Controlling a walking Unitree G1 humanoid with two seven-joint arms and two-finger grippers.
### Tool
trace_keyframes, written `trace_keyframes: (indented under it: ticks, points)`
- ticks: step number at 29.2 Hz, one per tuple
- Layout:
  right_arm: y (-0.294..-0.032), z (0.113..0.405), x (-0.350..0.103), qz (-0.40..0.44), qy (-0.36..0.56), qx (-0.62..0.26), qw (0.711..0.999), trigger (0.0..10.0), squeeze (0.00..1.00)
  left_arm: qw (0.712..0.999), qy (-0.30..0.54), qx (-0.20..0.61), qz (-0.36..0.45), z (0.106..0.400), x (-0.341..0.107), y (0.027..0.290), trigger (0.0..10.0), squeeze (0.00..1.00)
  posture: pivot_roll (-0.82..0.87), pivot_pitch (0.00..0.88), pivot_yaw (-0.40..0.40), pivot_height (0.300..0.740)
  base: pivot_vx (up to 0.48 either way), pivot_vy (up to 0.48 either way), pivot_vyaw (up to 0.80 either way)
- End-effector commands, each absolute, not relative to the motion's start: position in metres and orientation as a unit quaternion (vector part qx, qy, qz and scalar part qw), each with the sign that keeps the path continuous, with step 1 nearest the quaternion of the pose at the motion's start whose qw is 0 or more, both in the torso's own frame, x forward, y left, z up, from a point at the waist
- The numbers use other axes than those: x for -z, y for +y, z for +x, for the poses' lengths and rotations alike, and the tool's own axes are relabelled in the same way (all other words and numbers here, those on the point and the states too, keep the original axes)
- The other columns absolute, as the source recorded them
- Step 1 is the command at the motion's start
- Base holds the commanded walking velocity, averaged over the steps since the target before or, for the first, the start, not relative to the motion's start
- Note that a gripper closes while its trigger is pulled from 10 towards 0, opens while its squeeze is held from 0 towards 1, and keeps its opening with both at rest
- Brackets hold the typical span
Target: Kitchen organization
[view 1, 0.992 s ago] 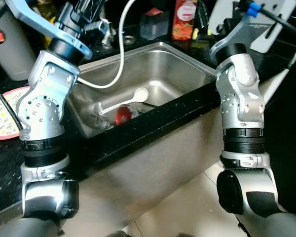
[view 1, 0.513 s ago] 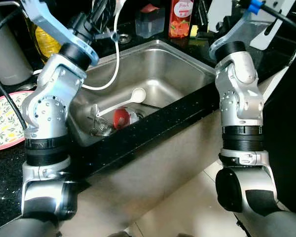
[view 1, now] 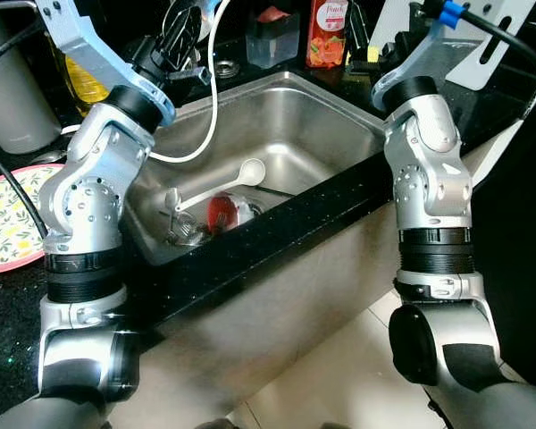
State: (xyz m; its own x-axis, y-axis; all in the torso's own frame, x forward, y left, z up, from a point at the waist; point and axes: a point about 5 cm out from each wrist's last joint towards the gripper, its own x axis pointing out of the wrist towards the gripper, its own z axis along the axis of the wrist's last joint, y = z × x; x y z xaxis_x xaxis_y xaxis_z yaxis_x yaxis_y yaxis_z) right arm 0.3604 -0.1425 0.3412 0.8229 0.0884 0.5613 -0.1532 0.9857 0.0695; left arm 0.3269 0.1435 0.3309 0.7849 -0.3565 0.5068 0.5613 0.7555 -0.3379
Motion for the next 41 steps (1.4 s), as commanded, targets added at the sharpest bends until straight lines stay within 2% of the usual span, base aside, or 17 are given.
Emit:
trace_keyframes:
  ticks: [1, 4, 7, 17, 19, 21, 25, 27, 30, 31, 32, 33, 34, 35, 36, 39, 41]
  points:
    - [-0.14, 0.362, -0.338, 0.061, -0.283, -0.068, 0.955, 10.0, 0.0, 0.928, -0.201, 0.22, -0.221, 0.331, -0.326, 0.15, 10.0, 0.0, 0.01, 0.0, 0.042, 0.74, 0.0, 0.0, 0.0]
    - [-0.141, 0.362, -0.338, 0.059, -0.282, -0.066, 0.955, 10.0, 0.0, 0.985, -0.149, 0.084, -0.037, 0.35, -0.308, 0.161, 10.0, 0.0, 0.01, 0.0, 0.042, 0.74, 0.0, 0.0, 0.0]
    - [-0.141, 0.363, -0.338, 0.058, -0.281, -0.065, 0.956, 10.0, 0.0, 0.986, -0.143, -0.004, 0.084, 0.356, -0.304, 0.172, 10.0, 0.0, 0.01, 0.0, 0.044, 0.74, 0.0, 0.0, 0.0]
    - [-0.142, 0.362, -0.338, 0.055, -0.281, -0.063, 0.956, 10.0, 0.0, 0.927, -0.216, -0.121, 0.282, 0.349, -0.321, 0.184, 10.0, 0.0, 0.0, 0.0, 0.046, 0.74, 0.0, 0.0, 0.0]
    - [-0.142, 0.362, -0.338, 0.055, -0.281, -0.063, 0.956, 10.0, 0.0, 0.95, -0.194, -0.097, 0.227, 0.352, -0.316, 0.182, 10.0, 0.0, 0.0, 0.0, 0.045, 0.74, 0.0, 0.0, 0.0]
    - [-0.142, 0.362, -0.338, 0.054, -0.282, -0.063, 0.956, 10.0, 0.0, 0.993, -0.112, 0.026, -0.035, 0.357, -0.302, 0.164, 10.0, 0.0, 0.0, 0.0, 0.046, 0.74, 0.0, 0.0, 0.0]
    - [-0.143, 0.362, -0.339, 0.054, -0.284, -0.062, 0.955, 10.0, 0.0, 0.868, -0.205, 0.339, -0.298, 0.318, -0.349, 0.131, 10.0, 0.0, -0.01, 0.0, 0.048, 0.74, 0.0, 0.0, 0.0]
    - [-0.143, 0.362, -0.339, 0.054, -0.283, -0.062, 0.956, 10.0, 0.0, 0.843, -0.242, 0.348, -0.33, 0.312, -0.361, 0.141, 10.0, 0.0, -0.01, 0.0, 0.047, 0.74, 0.0, 0.0, 0.0]
    - [-0.143, 0.363, -0.339, 0.054, -0.283, -0.061, 0.956, 10.0, 0.0, 0.862, -0.246, 0.314, -0.312, 0.319, -0.362, 0.151, 10.0, 0.0, -0.01, 0.0, 0.045, 0.74, 0.0, 0.0, 0.0]
    - [-0.143, 0.363, -0.338, 0.054, -0.282, -0.061, 0.956, 10.0, 0.0, 0.901, -0.231, 0.262, -0.256, 0.33, -0.357, 0.157, 10.0, 0.0, -0.01, 0.0, 0.045, 0.74, 0.0, 0.0, 0.0]
    - [-0.143, 0.363, -0.338, 0.054, -0.281, -0.062, 0.956, 10.0, 0.0, 0.979, -0.175, 0.106, 0.015, 0.353, -0.338, 0.166, 10.0, 0.0, 0.0, 0.0, 0.043, 0.74, 0.0, 0.0, 0.0]
    - [-0.143, 0.363, -0.338, 0.054, -0.281, -0.062, 0.956, 10.0, 0.0, 0.979, -0.175, 0.106, 0.015, 0.353, -0.338, 0.166, 10.0, 0.0, 0.0, 0.0, 0.043, 0.74, 0.0, 0.0, 0.0]
    - [-0.142, 0.363, -0.338, 0.053, -0.281, -0.063, 0.956, 10.0, 0.0, 0.956, -0.163, -0.01, 0.245, 0.361, -0.33, 0.18, 10.0, 0.0, -0.01, 0.0, 0.046, 0.74, 0.0, 0.0, 0.0]
    - [-0.142, 0.363, -0.338, 0.053, -0.281, -0.063, 0.956, 10.0, 0.0, 0.956, -0.163, -0.01, 0.245, 0.361, -0.33, 0.18, 10.0, 0.0, -0.01, 0.0, 0.046, 0.74, 0.0, 0.0, 0.0]
    - [-0.143, 0.363, -0.338, 0.052, -0.281, -0.063, 0.956, 10.0, 0.0, 0.902, -0.186, -0.078, 0.381, 0.359, -0.334, 0.187, 10.0, 0.0, -0.01, 0.0, 0.046, 0.74, 0.0, 0.0, 0.0]
    - [-0.143, 0.362, -0.338, 0.052, -0.281, -0.063, 0.956, 10.0, 0.0, 0.866, -0.218, -0.125, 0.432, 0.356, -0.342, 0.19, 10.0, 0.0, -0.01, 0.0, 0.046, 0.74, 0.0, 0.0, 0.0]
    - [-0.144, 0.362, -0.338, 0.05, -0.281, -0.062, 0.956, 10.0, 0.0, 0.851, -0.349, -0.186, 0.346, 0.332, -0.371, 0.189, 10.0, 0.0, -0.02, 0.0, 0.047, 0.74, 0.0, 0.0, 0.0]
